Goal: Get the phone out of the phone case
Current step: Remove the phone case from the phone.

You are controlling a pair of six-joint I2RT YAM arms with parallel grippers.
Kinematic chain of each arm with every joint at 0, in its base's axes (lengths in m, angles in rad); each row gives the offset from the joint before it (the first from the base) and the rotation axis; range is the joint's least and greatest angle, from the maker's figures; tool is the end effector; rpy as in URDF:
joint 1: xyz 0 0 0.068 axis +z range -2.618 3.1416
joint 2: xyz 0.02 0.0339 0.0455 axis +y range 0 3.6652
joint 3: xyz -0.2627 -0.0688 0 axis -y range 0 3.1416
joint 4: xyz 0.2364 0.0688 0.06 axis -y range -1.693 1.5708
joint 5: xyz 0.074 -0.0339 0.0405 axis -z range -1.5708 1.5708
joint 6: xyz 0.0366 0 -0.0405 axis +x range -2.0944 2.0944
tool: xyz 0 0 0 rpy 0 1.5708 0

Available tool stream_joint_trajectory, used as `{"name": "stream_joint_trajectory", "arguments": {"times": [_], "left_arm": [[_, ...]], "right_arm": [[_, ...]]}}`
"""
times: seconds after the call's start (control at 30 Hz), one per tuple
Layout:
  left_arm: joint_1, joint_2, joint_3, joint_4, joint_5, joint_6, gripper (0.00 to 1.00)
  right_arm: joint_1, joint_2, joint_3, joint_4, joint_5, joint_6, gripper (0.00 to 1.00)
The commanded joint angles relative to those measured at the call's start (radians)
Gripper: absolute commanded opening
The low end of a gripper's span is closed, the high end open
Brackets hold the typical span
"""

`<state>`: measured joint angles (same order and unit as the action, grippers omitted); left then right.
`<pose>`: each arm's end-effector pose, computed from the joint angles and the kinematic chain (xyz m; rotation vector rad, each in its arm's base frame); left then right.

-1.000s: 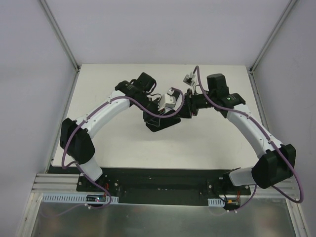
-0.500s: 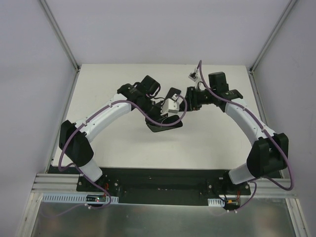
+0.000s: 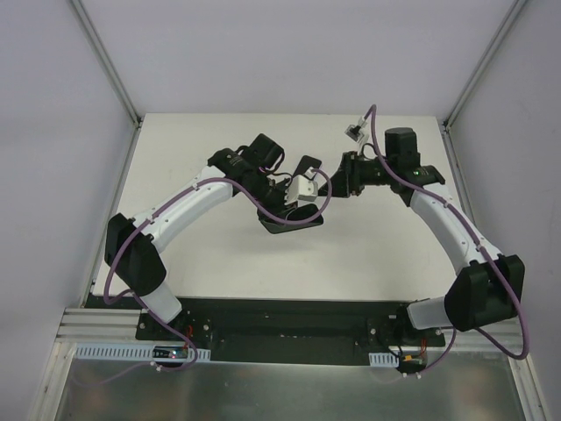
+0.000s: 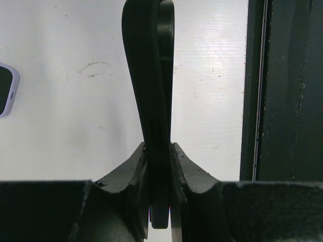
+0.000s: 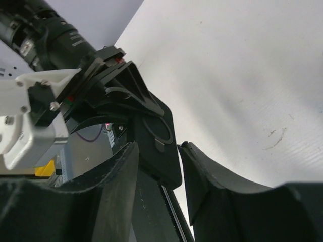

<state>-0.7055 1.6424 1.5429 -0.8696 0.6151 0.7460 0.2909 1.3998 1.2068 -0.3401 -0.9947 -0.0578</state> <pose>0.2442 -0.2358 0.3261 1.7923 1.6591 -0.7566 0.2783 0.1154 0.3382 -0.9310 1.8105 1.1776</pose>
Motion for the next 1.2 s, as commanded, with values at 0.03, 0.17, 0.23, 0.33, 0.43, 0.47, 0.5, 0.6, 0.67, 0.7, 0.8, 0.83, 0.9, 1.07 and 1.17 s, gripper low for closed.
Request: {"name": "stream_joint_trajectory", "arguments": {"times": [0.03,0.17,0.23,0.33,0.43,0.47,0.5,0.6,0.67,0.7,0.8,0.83,0.9,1.07,1.17], "left_arm": [[0.004,-0.027,0.04,0.012,0.034,0.015,0.0],[0.003,-0.018,0.055,0.014,0.044,0.006,0.0],[0.003,-0.016,0.059,0.014,0.048,0.004,0.0],[0.003,-0.016,0.059,0.014,0.046,0.003,0.0],[0.003,-0.016,0.059,0.014,0.046,0.003,0.0],[0.003,-0.016,0.057,0.014,0.046,0.003,0.0],[0.003,-0.018,0.059,0.014,0.048,0.003,0.0],[0.003,-0.019,0.06,0.014,0.048,0.0,0.0],[0.004,-0.021,0.063,0.014,0.048,0.001,0.0],[0.003,-0.023,0.063,0.014,0.052,0.0,0.0],[0.003,-0.023,0.065,0.012,0.055,0.0,0.0],[0.001,-0.023,0.066,0.014,0.051,0.0,0.0],[-0.008,-0.021,0.066,0.014,0.023,0.004,0.0],[-0.043,-0.018,0.069,0.021,-0.064,0.004,0.0],[-0.055,-0.018,0.082,0.024,-0.084,-0.011,0.0]], "right_arm": [[0.014,-0.033,-0.001,0.029,-0.111,-0.022,0.5],[0.06,-0.016,-0.004,0.016,-0.107,-0.049,0.55],[0.08,-0.004,0.0,0.0,-0.093,-0.071,0.55],[0.099,0.013,0.007,-0.011,-0.096,-0.082,0.55],[0.119,0.03,0.013,-0.03,-0.087,-0.093,0.53],[0.12,0.037,0.014,-0.028,-0.085,-0.093,0.51],[0.12,0.045,0.017,-0.03,-0.087,-0.088,0.49],[0.12,0.067,0.025,-0.04,-0.097,-0.086,0.42],[0.12,0.073,0.027,-0.04,-0.101,-0.082,0.4],[0.12,0.074,0.025,-0.036,-0.105,-0.077,0.37],[0.119,0.088,0.027,-0.022,-0.114,-0.045,0.29],[0.116,0.096,0.027,-0.016,-0.127,-0.021,0.28],[0.105,0.117,0.023,0.027,-0.146,0.042,0.24],[0.08,0.185,0.039,0.102,-0.168,0.179,0.16],[0.074,0.217,0.045,0.107,-0.141,0.214,0.12]]}}
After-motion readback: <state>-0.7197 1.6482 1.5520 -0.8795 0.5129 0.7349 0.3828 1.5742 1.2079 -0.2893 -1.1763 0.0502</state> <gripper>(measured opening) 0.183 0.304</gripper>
